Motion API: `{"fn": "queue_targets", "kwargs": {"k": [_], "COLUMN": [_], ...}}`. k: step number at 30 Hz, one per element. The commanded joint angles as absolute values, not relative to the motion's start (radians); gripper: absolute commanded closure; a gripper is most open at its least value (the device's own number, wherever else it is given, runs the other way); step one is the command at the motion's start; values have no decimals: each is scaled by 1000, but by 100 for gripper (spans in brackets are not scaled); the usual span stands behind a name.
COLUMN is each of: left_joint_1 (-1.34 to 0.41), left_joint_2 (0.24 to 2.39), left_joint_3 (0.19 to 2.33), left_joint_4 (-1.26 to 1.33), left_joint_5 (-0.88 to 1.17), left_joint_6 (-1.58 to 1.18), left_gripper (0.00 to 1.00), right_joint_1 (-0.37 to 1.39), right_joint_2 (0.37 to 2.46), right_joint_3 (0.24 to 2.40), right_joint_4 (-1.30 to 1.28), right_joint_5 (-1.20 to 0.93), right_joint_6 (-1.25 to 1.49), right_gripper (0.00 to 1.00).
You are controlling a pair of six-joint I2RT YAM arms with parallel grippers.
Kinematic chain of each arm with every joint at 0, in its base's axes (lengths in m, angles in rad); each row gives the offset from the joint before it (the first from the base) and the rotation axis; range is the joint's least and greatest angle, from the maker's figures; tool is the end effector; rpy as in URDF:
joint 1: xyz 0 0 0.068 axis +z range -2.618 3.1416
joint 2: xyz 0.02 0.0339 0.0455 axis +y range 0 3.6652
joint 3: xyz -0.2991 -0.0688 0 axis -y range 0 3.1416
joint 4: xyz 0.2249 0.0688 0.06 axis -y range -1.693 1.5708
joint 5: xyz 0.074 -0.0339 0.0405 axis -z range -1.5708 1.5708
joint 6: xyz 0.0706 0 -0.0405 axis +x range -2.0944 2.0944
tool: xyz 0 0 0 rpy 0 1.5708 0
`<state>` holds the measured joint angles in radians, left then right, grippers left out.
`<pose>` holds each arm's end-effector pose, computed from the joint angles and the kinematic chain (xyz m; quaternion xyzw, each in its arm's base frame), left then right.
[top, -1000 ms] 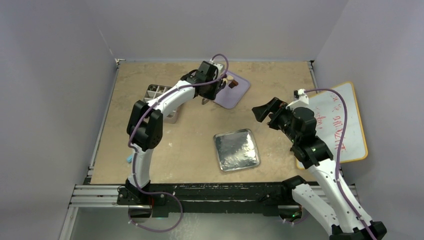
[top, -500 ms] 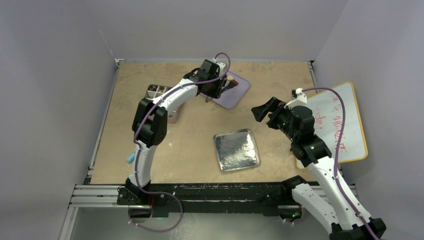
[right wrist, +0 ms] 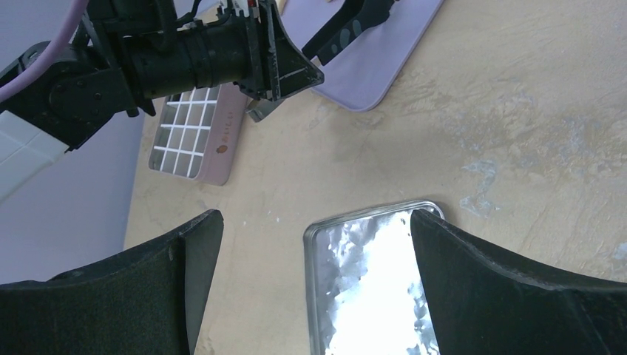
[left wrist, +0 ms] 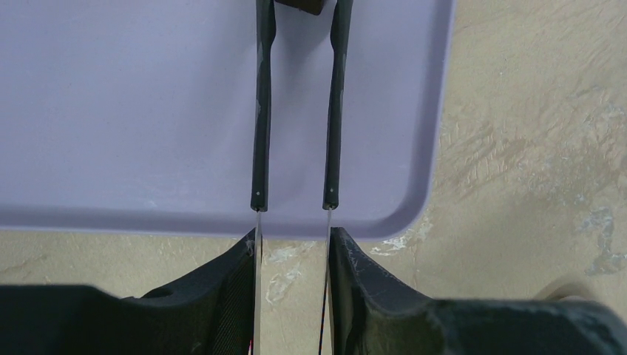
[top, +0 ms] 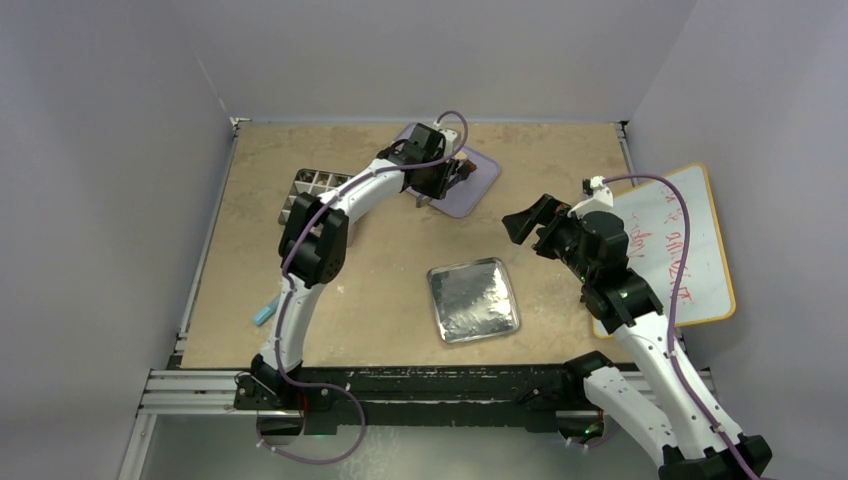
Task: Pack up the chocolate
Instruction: Adjust the fake chocolate on the plate.
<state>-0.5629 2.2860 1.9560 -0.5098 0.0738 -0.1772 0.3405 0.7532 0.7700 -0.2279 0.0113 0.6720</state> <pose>0.4579 -0.2951 0.2157 0.1918 0.9135 -0.1613 0.3205 0.1577 0.0550 0.3515 0.1318 0.7664 0.3010 0.5519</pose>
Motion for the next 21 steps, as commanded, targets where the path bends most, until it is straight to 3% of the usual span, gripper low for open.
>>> {"fn": "queue_targets", "kwargs": {"k": [1, 7, 14, 21], "left_joint_1": [-558, -557, -557, -557], "left_joint_2": [2305, 2319, 2277, 2183], "left_joint_3": [2026, 2038, 2014, 1927], "left_joint_4": [-470, -461, -479, -499], "left_joint_5": [86, 94, 88, 43], "left_joint_6": [-137, -134, -136, -176], "left_gripper": [66, 68, 88, 96], "right_joint_1": [345, 345, 346, 346], "right_joint_2": [751, 756, 754, 751], "right_joint_3": [805, 809, 796, 787], "right_joint_4": [-216, -216, -208, -184], "right_joint_5": [32, 36, 51, 38], "right_joint_6": [651, 648, 660, 664], "right_gripper": [2, 2, 3, 3]}}
